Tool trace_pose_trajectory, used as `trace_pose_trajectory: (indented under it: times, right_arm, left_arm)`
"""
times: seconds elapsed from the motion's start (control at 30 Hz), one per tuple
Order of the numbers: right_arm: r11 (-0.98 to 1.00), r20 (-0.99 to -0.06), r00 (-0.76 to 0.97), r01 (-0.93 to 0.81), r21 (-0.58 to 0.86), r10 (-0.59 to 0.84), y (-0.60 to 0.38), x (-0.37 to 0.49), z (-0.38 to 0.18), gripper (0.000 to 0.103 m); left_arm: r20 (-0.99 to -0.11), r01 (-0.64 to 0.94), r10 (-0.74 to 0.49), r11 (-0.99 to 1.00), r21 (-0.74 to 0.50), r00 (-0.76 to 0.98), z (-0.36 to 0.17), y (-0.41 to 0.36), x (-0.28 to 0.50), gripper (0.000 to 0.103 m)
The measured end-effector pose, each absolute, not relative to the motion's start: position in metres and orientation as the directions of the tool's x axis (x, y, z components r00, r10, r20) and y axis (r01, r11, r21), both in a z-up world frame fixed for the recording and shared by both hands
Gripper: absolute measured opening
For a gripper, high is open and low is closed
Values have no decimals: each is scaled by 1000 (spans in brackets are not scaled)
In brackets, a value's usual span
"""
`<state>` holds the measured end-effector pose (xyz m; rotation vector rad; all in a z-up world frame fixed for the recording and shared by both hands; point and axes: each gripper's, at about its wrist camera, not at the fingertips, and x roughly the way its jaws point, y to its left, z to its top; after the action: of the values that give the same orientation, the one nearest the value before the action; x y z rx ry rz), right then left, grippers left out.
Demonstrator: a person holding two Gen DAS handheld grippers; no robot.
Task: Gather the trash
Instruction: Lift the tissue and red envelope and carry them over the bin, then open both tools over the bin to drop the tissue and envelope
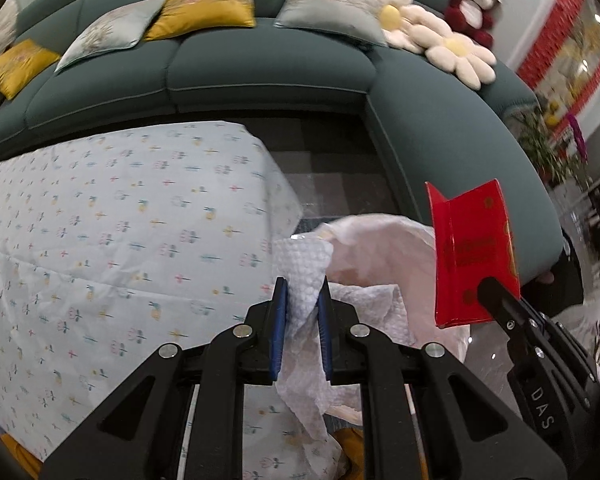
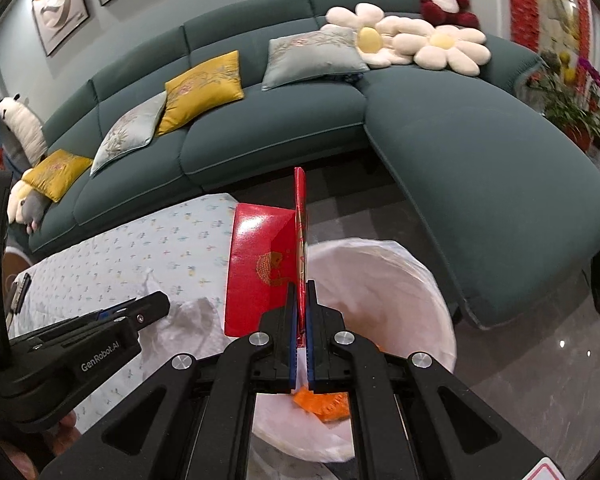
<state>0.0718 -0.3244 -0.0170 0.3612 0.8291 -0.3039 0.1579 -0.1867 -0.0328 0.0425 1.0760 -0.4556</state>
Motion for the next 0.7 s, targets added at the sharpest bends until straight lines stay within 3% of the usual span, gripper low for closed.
trace_pose_trajectory:
  times: [0.7]
  right_arm:
    - [875, -773, 622, 435, 211, -123, -343, 53, -36, 6]
  left_arm:
    - [-862, 438, -338, 885, -156, 377, -43, -219, 143, 21]
